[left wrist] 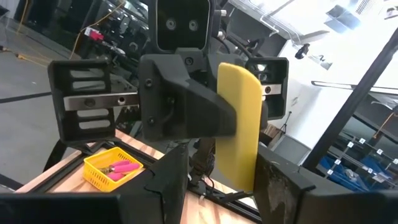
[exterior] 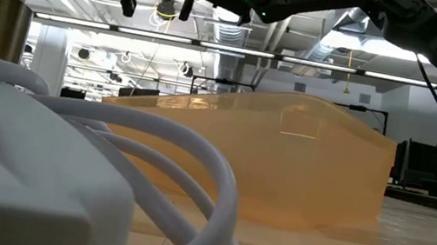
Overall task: Pick & Place School Supplies
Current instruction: Put the yellow eraser into the red bin
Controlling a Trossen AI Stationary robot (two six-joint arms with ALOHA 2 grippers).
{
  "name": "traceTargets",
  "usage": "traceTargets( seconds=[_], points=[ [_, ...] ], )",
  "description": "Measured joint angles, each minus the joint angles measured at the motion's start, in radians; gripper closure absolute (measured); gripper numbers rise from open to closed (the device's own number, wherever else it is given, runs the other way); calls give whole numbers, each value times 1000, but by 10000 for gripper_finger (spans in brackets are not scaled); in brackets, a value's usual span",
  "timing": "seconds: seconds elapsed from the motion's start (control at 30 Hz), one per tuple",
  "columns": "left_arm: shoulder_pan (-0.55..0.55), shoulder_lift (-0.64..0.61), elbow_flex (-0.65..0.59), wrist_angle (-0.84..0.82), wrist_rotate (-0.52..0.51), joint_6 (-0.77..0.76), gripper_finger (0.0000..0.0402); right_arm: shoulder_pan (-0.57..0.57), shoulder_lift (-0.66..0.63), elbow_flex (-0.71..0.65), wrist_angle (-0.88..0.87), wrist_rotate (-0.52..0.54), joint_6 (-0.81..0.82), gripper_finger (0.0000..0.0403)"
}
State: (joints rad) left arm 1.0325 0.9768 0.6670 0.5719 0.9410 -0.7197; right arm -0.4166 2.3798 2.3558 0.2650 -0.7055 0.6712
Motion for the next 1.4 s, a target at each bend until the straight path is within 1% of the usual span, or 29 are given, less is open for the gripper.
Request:
traceTargets(
  seconds=[0.23, 0.33, 0.43, 0.6, 1.0, 1.07, 1.17, 1.27, 1.33, 1.4],
  points=[
    [0, -1, 0, 8, 0, -1, 251, 6, 0, 0, -5, 3, 2, 381],
    [0, -1, 0, 13, -1, 7, 262, 7, 0, 0, -6, 2, 2, 381],
    [0, -2, 0, 15, -1, 14, 291, 8, 0, 0, -6, 5, 2, 382],
    [0, -3, 0, 25, 15, 35, 372, 8, 0, 0, -5, 8, 3, 382],
    [0, -2, 0, 31, -1, 34, 376, 3, 0, 0, 6, -1, 11, 380],
    [0, -3, 0, 32, -3, 33, 376, -1, 0, 0, 7, -3, 17, 354],
    [3, -16, 0, 34, -14, 32, 376, -12, 0, 0, 12, -9, 72, 290],
    [14, -24, 0, 36, -13, 33, 376, -28, 0, 0, 11, -14, 82, 228],
    [32, -25, 0, 36, 6, 33, 376, -38, 0, 0, 17, -10, 82, 198],
    [56, -25, 0, 35, 32, 26, 376, -51, 0, 0, 29, -7, 83, 180]
  ],
)
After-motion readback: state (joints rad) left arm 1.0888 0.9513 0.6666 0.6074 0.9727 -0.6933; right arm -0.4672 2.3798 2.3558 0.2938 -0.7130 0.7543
